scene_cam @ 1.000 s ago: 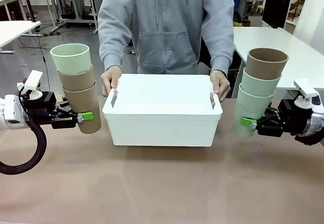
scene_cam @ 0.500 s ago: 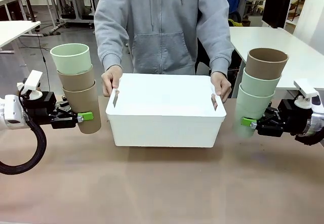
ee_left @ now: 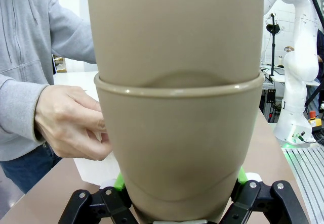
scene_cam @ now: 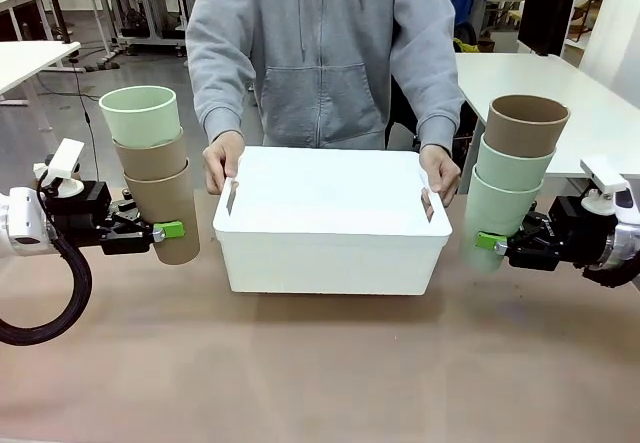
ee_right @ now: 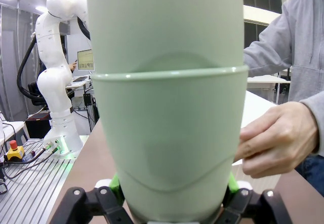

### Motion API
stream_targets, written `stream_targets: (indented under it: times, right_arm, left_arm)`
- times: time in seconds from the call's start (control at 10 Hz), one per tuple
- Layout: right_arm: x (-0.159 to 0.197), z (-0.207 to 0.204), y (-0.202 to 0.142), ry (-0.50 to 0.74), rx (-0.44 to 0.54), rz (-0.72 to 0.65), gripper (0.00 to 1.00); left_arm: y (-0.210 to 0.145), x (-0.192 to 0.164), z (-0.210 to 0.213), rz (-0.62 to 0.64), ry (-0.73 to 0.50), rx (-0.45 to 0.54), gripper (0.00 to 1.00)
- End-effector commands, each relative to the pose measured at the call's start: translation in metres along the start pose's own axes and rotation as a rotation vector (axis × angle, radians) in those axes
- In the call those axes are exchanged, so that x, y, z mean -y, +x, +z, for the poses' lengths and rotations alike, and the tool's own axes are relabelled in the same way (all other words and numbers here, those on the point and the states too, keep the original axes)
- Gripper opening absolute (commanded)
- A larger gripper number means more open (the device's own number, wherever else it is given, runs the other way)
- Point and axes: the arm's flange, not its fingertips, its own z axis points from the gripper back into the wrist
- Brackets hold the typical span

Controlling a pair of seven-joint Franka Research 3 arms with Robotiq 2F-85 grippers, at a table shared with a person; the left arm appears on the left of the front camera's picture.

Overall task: Stack the cups and store them in the basket.
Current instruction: Place the stack of Reusable plastic cups into the Pantry Basket.

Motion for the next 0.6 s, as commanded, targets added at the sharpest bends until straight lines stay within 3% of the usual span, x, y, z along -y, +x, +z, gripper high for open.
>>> stream_targets:
  times: [0.0,0.5]
  right_arm:
    - [0.0001,0.0005,0.0044,-0.001,0.002,0.011,0.84]
    - [0.0001,0.0005,0.0044,-0.001,0.002,0.011,0.84]
  left_arm:
    - [0.0045,0.0002,0.0004,-0.008,-0.002,0.013,0.84]
    - [0.0045,0.0002,0.0004,-0.008,-0.002,0.013,0.84]
